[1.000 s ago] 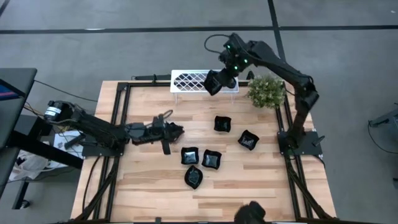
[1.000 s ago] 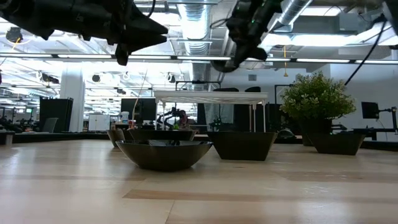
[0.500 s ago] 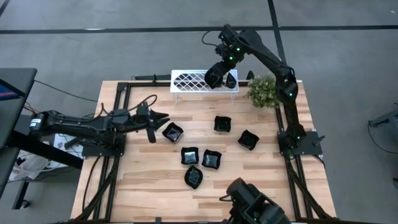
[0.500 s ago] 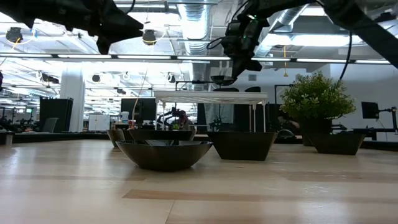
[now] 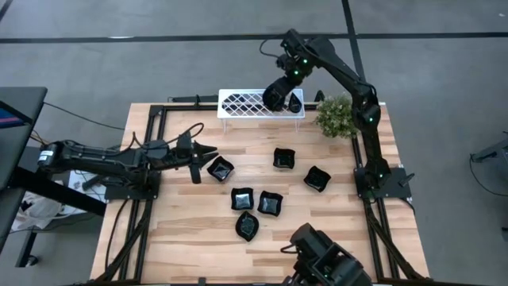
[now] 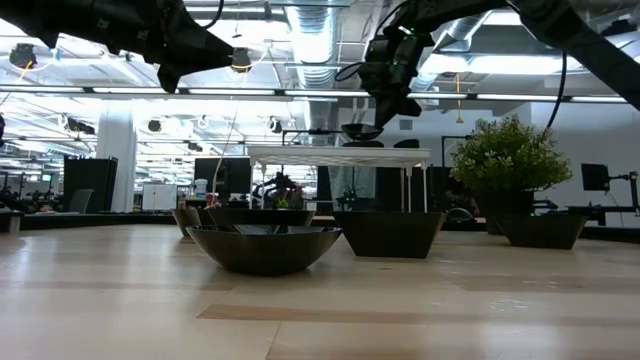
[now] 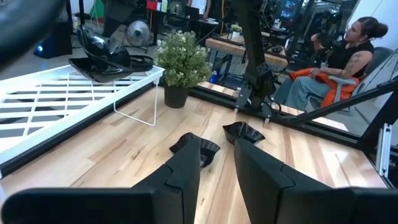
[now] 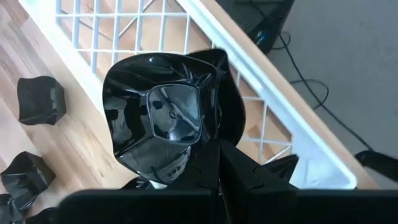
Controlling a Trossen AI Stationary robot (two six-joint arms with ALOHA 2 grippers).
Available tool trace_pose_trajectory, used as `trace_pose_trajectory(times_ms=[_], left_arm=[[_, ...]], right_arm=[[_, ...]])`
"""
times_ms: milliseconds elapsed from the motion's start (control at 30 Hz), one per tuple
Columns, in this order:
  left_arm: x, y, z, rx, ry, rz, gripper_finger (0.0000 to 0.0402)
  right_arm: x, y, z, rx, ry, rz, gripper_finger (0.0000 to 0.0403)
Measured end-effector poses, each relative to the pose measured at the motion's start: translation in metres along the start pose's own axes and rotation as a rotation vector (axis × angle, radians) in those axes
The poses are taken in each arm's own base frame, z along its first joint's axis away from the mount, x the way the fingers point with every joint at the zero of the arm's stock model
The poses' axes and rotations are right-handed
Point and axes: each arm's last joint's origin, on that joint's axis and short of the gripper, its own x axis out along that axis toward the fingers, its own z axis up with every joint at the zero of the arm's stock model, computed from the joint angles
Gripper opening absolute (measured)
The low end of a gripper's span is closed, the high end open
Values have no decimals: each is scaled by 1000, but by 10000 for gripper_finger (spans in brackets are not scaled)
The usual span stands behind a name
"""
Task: Pick & Place Mini shaped plates
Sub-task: Stack the leaf shaped plate on top of the leaf shaped plate on the shelf
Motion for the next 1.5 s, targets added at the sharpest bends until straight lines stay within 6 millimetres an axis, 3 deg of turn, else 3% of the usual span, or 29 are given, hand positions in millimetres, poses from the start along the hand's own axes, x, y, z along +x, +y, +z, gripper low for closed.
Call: trace_pose_trajectory(times_ms=[567, 967, 1067, 1200, 1367, 1500], left_arm=[[0, 0, 1, -9, -9, 1, 102], [0, 0, 1, -9, -9, 0, 102], [0, 0, 1, -10, -9, 0, 102], [0, 0, 1, -11, -13, -1, 102], [0, 0, 2, -12, -17, -1, 102], [0, -1, 4, -19, -42, -6, 102]], right_arm=[[1, 3, 1, -31, -7, -47, 1], [1, 9, 3, -55, -20, -101, 96], [-12, 10, -2, -73, -30, -106, 102], [-45, 21, -11, -94, -104, -119, 98], [-90, 60, -30, -197, -247, -98, 98], [-106, 93, -55, -296, -308, -58, 98]])
